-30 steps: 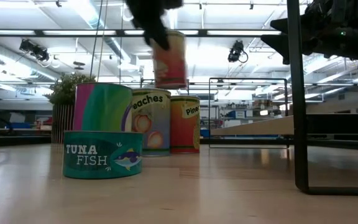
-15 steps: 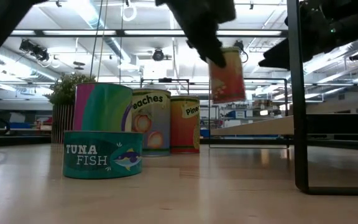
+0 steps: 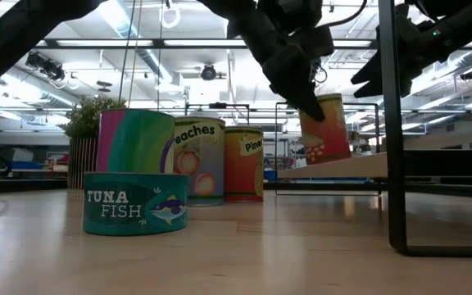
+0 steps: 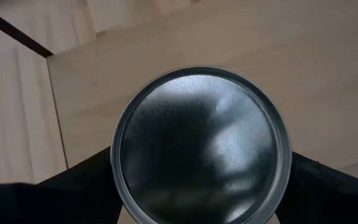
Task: Pick and place cans onto a shelf
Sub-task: Put the canned corn on the shelf
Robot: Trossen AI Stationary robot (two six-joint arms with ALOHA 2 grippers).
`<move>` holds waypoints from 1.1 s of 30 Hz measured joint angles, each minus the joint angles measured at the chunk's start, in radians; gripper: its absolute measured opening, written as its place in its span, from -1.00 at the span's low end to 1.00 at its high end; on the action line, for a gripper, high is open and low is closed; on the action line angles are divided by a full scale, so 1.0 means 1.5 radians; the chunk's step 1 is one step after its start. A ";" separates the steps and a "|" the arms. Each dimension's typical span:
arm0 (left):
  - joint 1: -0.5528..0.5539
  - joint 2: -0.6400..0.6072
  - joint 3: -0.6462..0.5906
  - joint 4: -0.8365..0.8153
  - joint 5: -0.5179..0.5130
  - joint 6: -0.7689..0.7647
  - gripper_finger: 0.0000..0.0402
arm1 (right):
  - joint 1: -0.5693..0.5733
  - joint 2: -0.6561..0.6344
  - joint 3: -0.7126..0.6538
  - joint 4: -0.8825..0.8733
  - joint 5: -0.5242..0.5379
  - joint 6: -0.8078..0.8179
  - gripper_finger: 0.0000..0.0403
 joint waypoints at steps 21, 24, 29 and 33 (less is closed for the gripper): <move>-0.024 -0.009 0.044 -0.040 -0.150 0.050 0.94 | 0.083 -0.001 0.052 0.049 0.003 -0.052 0.29; -0.029 -0.009 0.043 -0.050 -0.196 0.059 0.94 | 0.098 -0.001 0.052 0.048 0.003 -0.058 0.29; -0.027 -0.009 0.040 -0.048 -0.251 0.060 0.94 | 0.121 -0.001 0.052 0.049 0.004 -0.069 0.29; -0.022 -0.009 0.040 -0.011 -0.267 0.061 0.94 | 0.133 -0.001 0.052 0.063 0.005 -0.076 0.29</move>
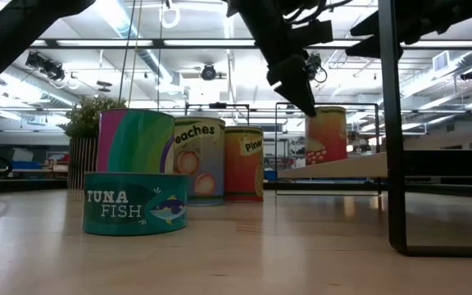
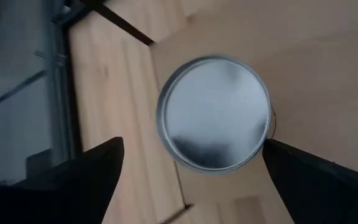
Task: Pick and place cans onto a shelf
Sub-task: Put the canned corn on the shelf
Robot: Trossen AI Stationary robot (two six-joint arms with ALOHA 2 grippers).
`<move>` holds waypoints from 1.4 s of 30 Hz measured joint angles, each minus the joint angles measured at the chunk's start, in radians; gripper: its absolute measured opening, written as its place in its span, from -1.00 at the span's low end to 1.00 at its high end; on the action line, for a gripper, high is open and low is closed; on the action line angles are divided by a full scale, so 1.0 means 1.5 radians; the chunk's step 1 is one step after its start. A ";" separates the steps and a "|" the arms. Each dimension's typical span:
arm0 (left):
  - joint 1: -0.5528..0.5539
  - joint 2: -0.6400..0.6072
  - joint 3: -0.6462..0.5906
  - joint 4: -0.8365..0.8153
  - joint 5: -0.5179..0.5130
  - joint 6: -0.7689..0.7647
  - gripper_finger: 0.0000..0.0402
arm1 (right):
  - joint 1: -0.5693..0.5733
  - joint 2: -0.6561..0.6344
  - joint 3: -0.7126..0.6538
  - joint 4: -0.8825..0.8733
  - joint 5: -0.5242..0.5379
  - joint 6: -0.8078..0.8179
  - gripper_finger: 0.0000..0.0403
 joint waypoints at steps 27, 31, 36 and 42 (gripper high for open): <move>-0.086 -0.150 -0.129 -0.218 -0.002 -0.244 0.94 | 0.028 0.287 0.093 0.003 0.110 -0.124 0.29; -0.099 -0.197 -0.214 -0.170 -0.018 -0.266 0.94 | 0.028 0.341 0.121 0.003 0.139 -0.136 0.29; -0.114 -0.294 -0.330 -0.092 -0.046 -0.288 0.94 | 0.028 0.412 0.174 -0.023 0.174 -0.133 0.29; -0.125 -0.413 -0.460 -0.002 -0.056 -0.315 0.94 | 0.028 0.497 0.256 -0.101 0.239 -0.108 0.29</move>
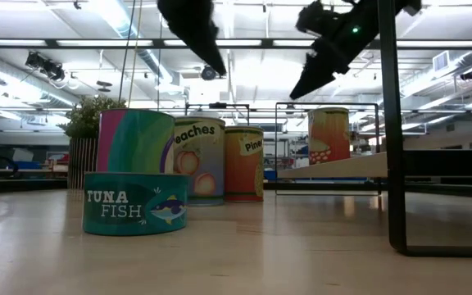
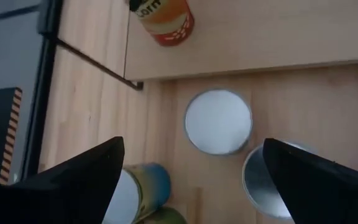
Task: Pick and place cans onto a shelf
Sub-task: Put the canned corn on the shelf
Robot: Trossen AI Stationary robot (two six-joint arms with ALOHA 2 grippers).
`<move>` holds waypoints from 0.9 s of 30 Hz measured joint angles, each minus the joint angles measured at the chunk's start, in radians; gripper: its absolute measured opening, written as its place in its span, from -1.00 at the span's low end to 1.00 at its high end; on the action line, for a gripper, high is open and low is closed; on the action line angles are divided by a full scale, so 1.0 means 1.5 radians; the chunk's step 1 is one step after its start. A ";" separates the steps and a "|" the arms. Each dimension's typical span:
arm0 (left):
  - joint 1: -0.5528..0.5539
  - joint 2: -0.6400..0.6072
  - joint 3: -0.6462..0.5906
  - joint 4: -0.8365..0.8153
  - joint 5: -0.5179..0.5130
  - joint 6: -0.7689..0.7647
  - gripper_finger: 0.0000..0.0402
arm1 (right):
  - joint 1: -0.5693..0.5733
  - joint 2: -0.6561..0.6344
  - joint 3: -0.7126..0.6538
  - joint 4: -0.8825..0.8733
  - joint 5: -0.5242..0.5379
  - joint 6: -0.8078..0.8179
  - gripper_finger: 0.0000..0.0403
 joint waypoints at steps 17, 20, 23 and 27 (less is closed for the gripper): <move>-0.013 -0.295 -0.351 0.321 -0.032 0.010 0.94 | -0.001 0.160 0.139 -0.227 0.094 0.106 0.29; -0.013 -0.331 -0.406 0.372 -0.034 0.014 0.94 | -0.001 0.160 0.142 -0.262 0.104 0.132 0.29; -0.013 -0.349 -0.445 0.402 -0.032 0.015 0.94 | -0.001 0.151 0.142 -0.301 0.116 0.161 0.29; -0.013 -0.355 -0.466 0.416 -0.032 0.015 0.94 | -0.001 0.148 0.142 -0.353 0.116 0.191 0.29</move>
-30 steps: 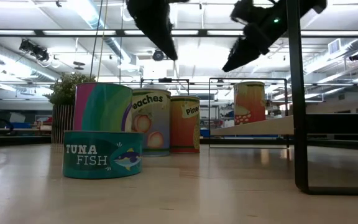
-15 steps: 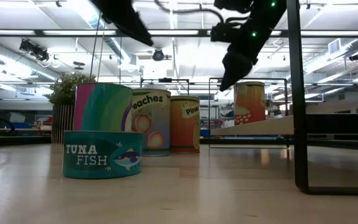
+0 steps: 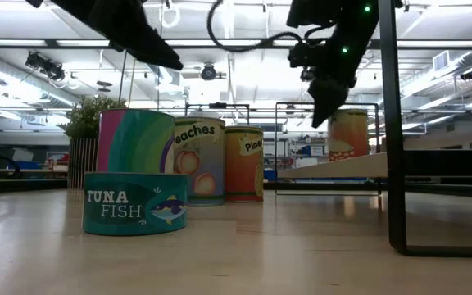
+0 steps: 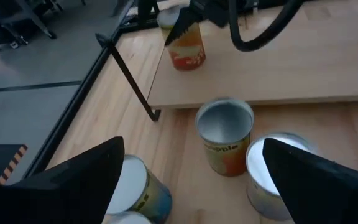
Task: Pick and place cans onto a shelf
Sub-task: Put the canned corn on the shelf, then put the canned pineapples on the shelf
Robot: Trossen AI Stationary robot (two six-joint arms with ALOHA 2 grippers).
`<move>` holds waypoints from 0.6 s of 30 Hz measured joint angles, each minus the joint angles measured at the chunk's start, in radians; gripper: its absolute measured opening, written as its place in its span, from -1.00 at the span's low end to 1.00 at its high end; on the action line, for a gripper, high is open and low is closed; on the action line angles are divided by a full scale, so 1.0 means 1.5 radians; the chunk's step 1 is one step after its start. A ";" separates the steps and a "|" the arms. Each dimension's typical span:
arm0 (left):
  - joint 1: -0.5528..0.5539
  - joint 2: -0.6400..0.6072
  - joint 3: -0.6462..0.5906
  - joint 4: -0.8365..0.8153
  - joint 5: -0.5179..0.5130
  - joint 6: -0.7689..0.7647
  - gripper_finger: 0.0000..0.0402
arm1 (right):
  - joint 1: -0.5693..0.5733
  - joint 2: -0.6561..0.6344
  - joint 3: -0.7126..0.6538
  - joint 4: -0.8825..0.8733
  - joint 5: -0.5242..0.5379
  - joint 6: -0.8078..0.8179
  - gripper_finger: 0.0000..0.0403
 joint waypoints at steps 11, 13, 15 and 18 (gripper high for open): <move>-0.017 0.000 -0.013 0.070 0.016 0.044 0.94 | 0.002 0.000 0.020 -0.109 -0.002 0.068 0.29; -0.022 0.000 -0.051 0.111 0.017 0.030 0.94 | 0.006 -0.001 0.037 -0.111 -0.002 0.067 0.29; -0.026 -0.005 -0.090 0.131 0.014 0.015 0.94 | 0.014 -0.004 0.057 -0.096 -0.002 0.053 0.29; -0.030 -0.030 -0.120 0.141 -0.010 -0.009 0.94 | 0.029 -0.004 0.078 -0.031 -0.039 -0.011 0.29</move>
